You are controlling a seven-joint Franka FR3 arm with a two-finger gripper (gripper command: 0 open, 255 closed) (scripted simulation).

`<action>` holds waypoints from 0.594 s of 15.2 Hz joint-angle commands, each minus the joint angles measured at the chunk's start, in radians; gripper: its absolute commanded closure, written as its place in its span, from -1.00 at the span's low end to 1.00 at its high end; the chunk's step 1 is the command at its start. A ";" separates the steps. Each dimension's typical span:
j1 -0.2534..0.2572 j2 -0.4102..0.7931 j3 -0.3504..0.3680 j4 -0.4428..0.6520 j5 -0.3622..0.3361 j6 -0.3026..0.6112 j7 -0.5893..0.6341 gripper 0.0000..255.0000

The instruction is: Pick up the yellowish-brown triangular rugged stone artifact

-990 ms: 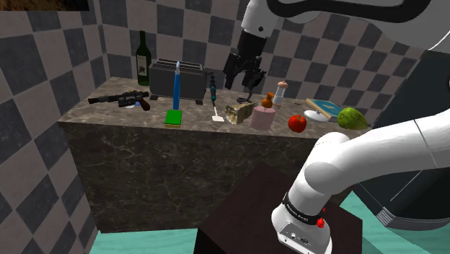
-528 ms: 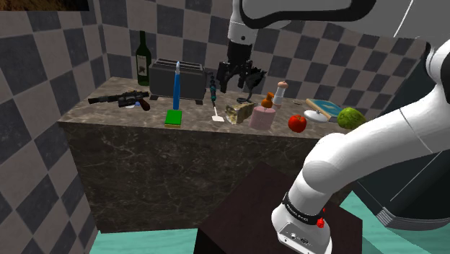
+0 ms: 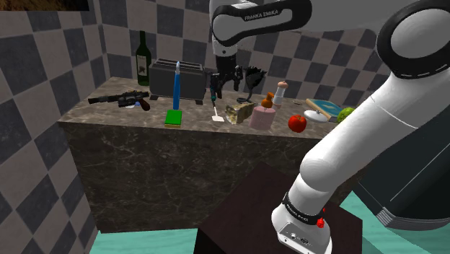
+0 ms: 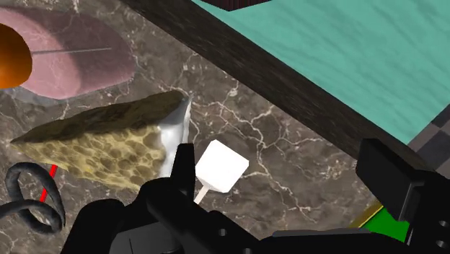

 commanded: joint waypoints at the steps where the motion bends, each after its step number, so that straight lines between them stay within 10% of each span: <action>1: -0.022 0.075 -0.006 0.028 -0.055 0.005 0.013 -1.00; 9: -0.070 0.365 -0.035 0.224 -0.246 -0.064 0.081 -1.00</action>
